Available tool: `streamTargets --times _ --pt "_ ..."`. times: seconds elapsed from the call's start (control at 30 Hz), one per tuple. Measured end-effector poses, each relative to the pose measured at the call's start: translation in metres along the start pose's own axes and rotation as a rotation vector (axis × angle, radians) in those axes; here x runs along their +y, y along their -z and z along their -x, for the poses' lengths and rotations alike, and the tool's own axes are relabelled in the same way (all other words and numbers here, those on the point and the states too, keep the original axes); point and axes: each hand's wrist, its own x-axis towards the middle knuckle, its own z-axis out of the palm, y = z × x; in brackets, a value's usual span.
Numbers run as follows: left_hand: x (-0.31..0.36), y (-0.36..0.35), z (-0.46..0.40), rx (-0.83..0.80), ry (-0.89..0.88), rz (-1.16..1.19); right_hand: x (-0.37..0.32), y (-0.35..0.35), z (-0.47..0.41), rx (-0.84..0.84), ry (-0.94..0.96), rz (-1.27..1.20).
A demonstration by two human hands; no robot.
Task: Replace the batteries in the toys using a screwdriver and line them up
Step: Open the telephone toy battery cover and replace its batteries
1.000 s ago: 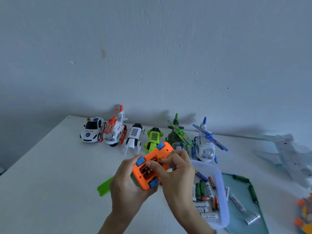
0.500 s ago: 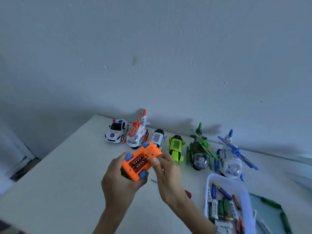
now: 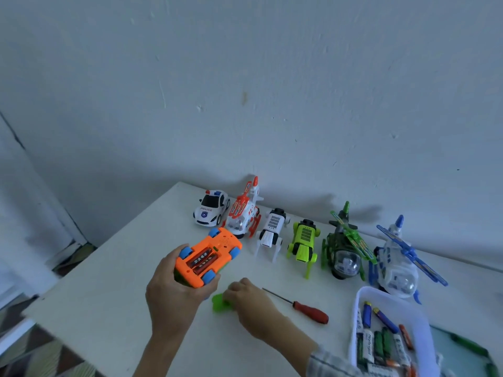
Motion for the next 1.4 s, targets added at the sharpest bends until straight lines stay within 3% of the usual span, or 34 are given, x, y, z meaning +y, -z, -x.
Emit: streamTargets --times 0.1,0.17,0.3,0.4,0.5,0.57,0.7,0.83,1.4 --pt "0.003 -0.001 0.004 -0.021 0.007 0.038 0.002 -0.002 0.008 0.03 -0.084 -0.008" --pt "0.007 -0.003 0.004 -0.03 0.007 0.073 0.005 0.008 0.015 0.076 -0.219 -0.146" --pt "0.015 -0.008 0.005 -0.058 0.015 0.156 0.021 0.045 0.041 0.248 -0.515 -0.493" --pt "0.023 -0.015 0.006 -0.116 0.004 0.215 0.029 0.076 0.07 0.436 -0.635 -0.608" --pt "0.036 -0.023 0.01 -0.198 -0.019 0.281 0.025 0.112 0.091 0.718 -0.586 -0.564" --pt "0.047 -0.028 0.012 -0.259 -0.048 0.312 0.015 0.135 0.1 0.785 -0.446 -0.467" --pt "0.069 -0.032 0.016 -0.388 -0.069 0.406 -0.003 0.159 0.11 0.687 -0.09 -0.035" --pt "0.085 -0.034 0.019 -0.472 -0.105 0.455 -0.014 0.166 0.116 0.545 -0.043 0.217" --pt "0.091 -0.04 0.022 -0.53 -0.072 0.459 -0.011 0.16 0.122 0.523 -0.028 0.231"
